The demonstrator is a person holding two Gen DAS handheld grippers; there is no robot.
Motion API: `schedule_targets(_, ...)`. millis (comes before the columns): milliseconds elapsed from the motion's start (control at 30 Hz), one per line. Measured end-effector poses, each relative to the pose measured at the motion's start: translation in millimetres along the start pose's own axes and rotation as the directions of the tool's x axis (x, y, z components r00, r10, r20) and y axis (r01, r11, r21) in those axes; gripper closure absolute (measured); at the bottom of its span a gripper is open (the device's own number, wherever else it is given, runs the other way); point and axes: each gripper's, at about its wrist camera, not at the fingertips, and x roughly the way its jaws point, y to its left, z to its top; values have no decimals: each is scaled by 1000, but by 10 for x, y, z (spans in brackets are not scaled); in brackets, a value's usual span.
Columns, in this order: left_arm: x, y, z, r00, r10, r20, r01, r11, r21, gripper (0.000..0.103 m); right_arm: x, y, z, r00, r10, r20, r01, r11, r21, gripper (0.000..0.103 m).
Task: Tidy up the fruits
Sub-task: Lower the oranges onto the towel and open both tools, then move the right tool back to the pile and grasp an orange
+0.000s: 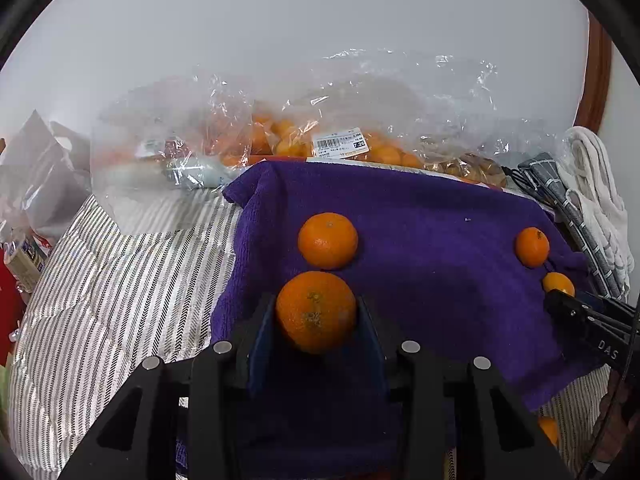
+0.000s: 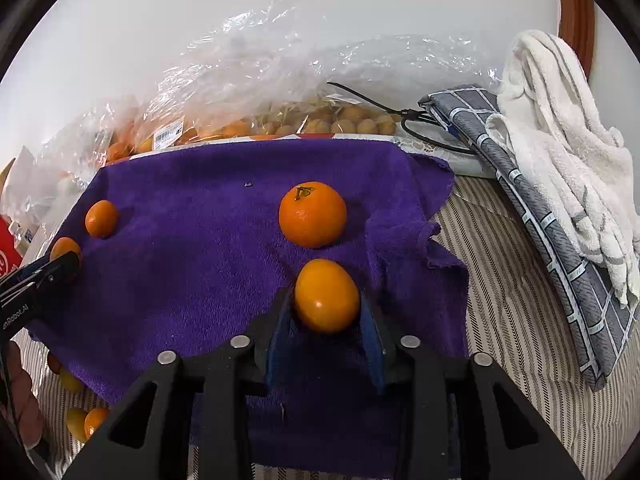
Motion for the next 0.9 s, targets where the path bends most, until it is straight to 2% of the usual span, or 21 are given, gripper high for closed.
schedule_targets(33,-11,-8,0,1000,0,5,-1,1000,5,60,-6,5,1,1000,4,-3,-4,1000,-3,62)
schedule_targets(100,-47,-20,-1,1000,-18,22,17,1000,12,49,-38,16,-5,1000,11,2,-11,1000,-7,61)
schedule_targets(167,-96,-29,3,999,-15,49,14,1000,16,42,-76,38,-8,1000,11,12,-11,1000,-14,58)
schedule_targets(233,-156,-41,5,997,-16,82,14,1000,24,41,-116,60,-9,1000,21,22,-21,1000,-20,49)
schedule_targets(300,-196,-37,12,995,-18,102,17,1000,17,41,-143,70,-16,999,34,29,-34,999,-23,46)
schedule_targets(500,-351,18,16,977,59,203,-57,998,-19,40,-228,121,-13,998,34,58,-32,999,-29,46)
schedule_targets(700,-519,109,17,969,13,247,1,999,-54,41,-413,87,35,993,48,112,-52,998,38,46)
schedule_targets(800,-569,113,-1,965,13,260,1,999,-53,41,-523,90,63,995,53,88,-59,996,71,47)
schedule_targets(900,-627,85,-29,966,19,258,-10,999,-36,41,-655,131,13,996,60,60,-64,996,59,51)
